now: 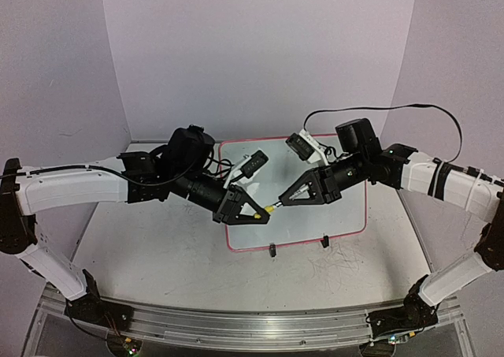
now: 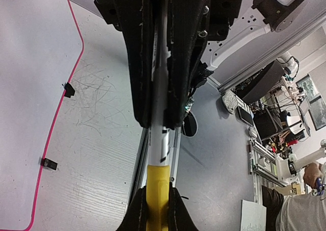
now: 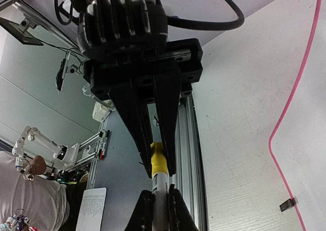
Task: Write a sentence on the whiteboard
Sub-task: Open the pen cap from the whiteboard marker, then put down the pen cap at the corner of the board.
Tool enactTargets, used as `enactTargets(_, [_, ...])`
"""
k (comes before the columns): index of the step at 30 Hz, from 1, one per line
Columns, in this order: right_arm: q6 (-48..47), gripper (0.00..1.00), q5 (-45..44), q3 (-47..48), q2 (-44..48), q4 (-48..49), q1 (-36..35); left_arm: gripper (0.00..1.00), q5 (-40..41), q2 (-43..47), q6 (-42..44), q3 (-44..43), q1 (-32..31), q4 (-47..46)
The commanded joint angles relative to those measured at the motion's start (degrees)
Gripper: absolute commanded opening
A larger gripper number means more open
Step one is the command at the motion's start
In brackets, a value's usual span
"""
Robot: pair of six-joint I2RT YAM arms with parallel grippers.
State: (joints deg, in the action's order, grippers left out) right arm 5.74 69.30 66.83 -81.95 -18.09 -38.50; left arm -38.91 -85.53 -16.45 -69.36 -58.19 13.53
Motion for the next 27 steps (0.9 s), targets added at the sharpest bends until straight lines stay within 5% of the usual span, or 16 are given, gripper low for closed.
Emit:
enactTargets(1, [-0.8, 0.00, -1.8, 0.1, 1.4, 1.2, -0.2, 0.00, 2.0, 2.0, 1.9, -1.2, 0.0, 0.1])
enactTargets(14, [-1.7, 0.00, -8.2, -4.9, 12.0, 1.5, 6.7, 0.00, 10.6, 21.6, 10.6, 13.8, 2.1, 2.6])
enactTargets(22, [9.7, 0.00, -29.1, -7.9, 18.7, 9.6, 7.1, 0.00, 41.0, 26.8, -2.3, 20.7, 5.3, 2.5])
enactTargets(27, [18.8, 0.00, -45.6, -14.0, 24.8, 16.0, 7.1, 0.00, 47.0, 25.7, -13.7, 25.8, 11.8, 2.4])
